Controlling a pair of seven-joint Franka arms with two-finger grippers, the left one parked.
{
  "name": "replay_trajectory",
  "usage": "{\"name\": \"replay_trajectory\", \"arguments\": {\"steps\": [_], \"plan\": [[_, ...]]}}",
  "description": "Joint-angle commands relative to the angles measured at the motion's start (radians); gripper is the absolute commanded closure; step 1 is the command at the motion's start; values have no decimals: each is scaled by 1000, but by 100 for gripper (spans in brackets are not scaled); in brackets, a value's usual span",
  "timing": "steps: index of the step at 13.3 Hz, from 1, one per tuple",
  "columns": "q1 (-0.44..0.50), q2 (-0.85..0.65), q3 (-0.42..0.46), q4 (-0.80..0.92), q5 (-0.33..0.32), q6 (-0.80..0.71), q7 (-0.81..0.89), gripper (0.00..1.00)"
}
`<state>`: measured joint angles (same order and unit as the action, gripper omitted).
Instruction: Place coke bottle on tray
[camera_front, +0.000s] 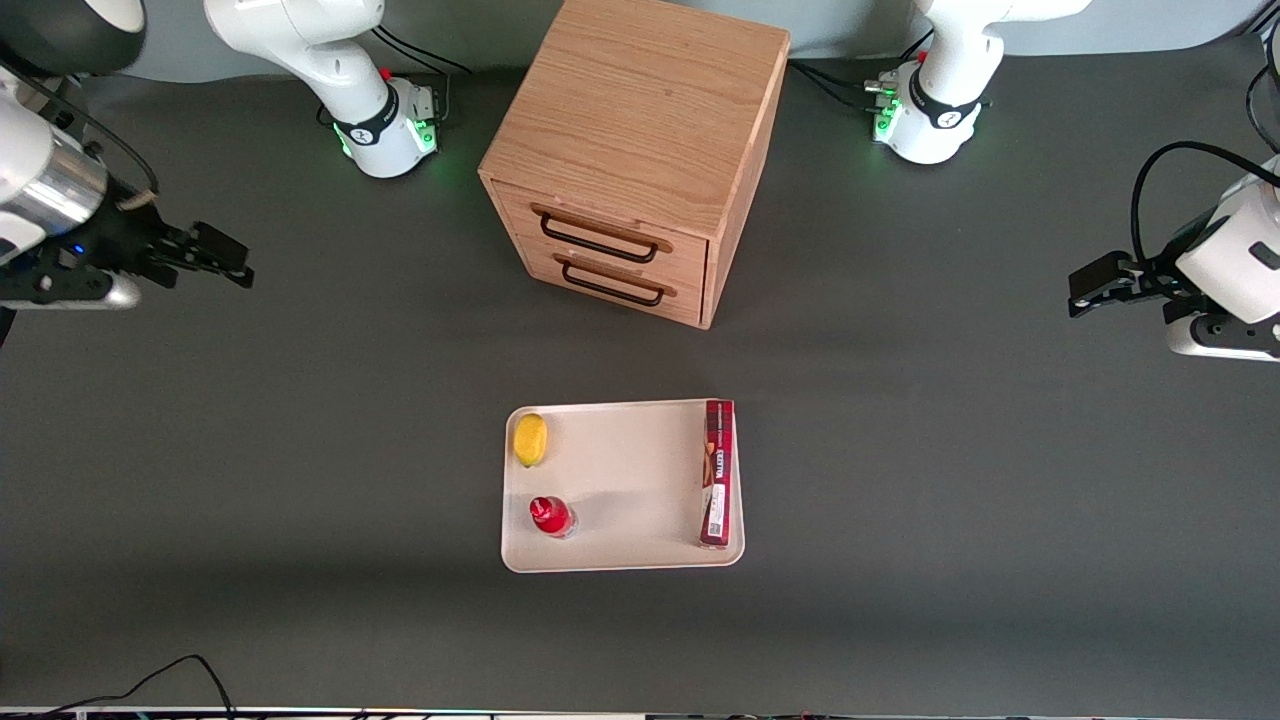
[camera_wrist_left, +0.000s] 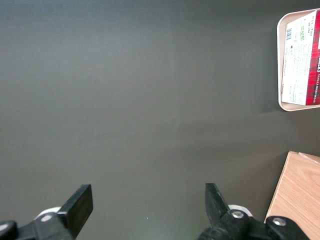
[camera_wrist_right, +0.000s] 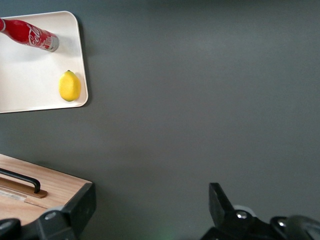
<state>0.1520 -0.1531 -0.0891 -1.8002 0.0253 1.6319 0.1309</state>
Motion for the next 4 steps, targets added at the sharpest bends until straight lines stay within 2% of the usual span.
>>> {"name": "replay_trajectory", "arguments": {"steps": [1,4], "plan": [[-52,-10,86,-13,9,11,1,0],[-52,-6,91,2,-5,9,10,0]]}}
